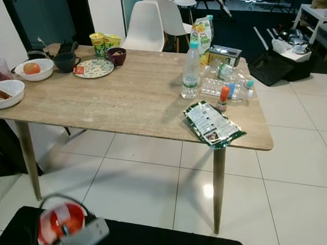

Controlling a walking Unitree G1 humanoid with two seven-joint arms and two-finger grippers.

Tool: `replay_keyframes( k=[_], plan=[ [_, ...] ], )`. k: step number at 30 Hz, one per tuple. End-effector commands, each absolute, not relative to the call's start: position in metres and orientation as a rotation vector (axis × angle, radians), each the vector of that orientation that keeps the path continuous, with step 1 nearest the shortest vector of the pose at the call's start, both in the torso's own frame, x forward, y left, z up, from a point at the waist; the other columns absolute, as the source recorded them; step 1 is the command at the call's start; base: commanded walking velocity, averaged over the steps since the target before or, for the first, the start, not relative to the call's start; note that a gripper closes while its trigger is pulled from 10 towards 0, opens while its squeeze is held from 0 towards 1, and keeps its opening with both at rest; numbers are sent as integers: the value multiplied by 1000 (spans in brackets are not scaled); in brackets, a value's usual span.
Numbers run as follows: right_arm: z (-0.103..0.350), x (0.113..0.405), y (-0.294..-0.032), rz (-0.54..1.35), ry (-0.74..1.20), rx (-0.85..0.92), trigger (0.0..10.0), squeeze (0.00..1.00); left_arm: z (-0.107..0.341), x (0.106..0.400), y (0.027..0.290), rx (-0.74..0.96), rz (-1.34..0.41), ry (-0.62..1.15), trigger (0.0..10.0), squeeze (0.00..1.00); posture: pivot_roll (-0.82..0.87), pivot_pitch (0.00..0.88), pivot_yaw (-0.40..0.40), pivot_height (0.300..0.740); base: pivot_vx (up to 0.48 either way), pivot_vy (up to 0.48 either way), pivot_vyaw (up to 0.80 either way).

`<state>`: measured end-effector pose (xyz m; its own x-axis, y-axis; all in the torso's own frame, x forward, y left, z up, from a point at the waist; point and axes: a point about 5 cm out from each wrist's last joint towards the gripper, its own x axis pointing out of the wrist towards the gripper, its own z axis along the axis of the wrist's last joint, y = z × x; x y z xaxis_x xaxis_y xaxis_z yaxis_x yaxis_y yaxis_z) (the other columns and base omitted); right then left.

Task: Restocking fridge

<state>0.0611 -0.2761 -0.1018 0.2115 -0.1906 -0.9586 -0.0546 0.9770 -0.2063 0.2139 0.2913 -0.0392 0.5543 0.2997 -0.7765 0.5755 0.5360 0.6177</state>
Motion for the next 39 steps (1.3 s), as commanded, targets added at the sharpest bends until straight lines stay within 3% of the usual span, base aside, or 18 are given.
replay_keyframes(
  k=[1, 3, 6, 17, 31, 34, 39],
  plan=[
    [-102, 59, -276, -91, 1364, -212, 10000, 0, -36, 216, 296, 1063, -201, 998, 10000, 0, 3, 0, 9, 740, 0, 0, 0],
    [-102, 59, -276, -91, 1364, -212, 10000, 0, -26, 229, 296, 1075, -200, 958, 10000, 0, 3, 0, 8, 740, 0, 0, 0],
    [-102, 59, -276, -90, 1366, -213, 10000, 0, 6, 273, 286, 1063, -231, 825, 10000, 0, 4, 0, 6, 740, 0, 0, 0],
    [-102, 59, -277, -94, 1365, -213, 10000, 0, 47, 322, 253, 953, -316, 627, 10000, 0, -2, 0, 11, 740, 0, 0, 0],
    [-102, 58, -276, -94, 1367, -210, 10000, 0, 86, 346, 247, 966, -294, 532, 10000, 0, 1, 0, 12, 740, 0, 0, 0],
    [-102, 58, -276, -93, 1366, -210, 10000, 0, 87, 346, 240, 928, -340, 538, 10000, 0, -2, 0, 12, 740, 0, 0, 0],
    [-102, 59, -275, -93, 1363, -209, 10000, 0, 78, 336, 209, 851, -571, 550, 10000, 0, -1, 0, 11, 740, 0, 0, 0]
  ],
)
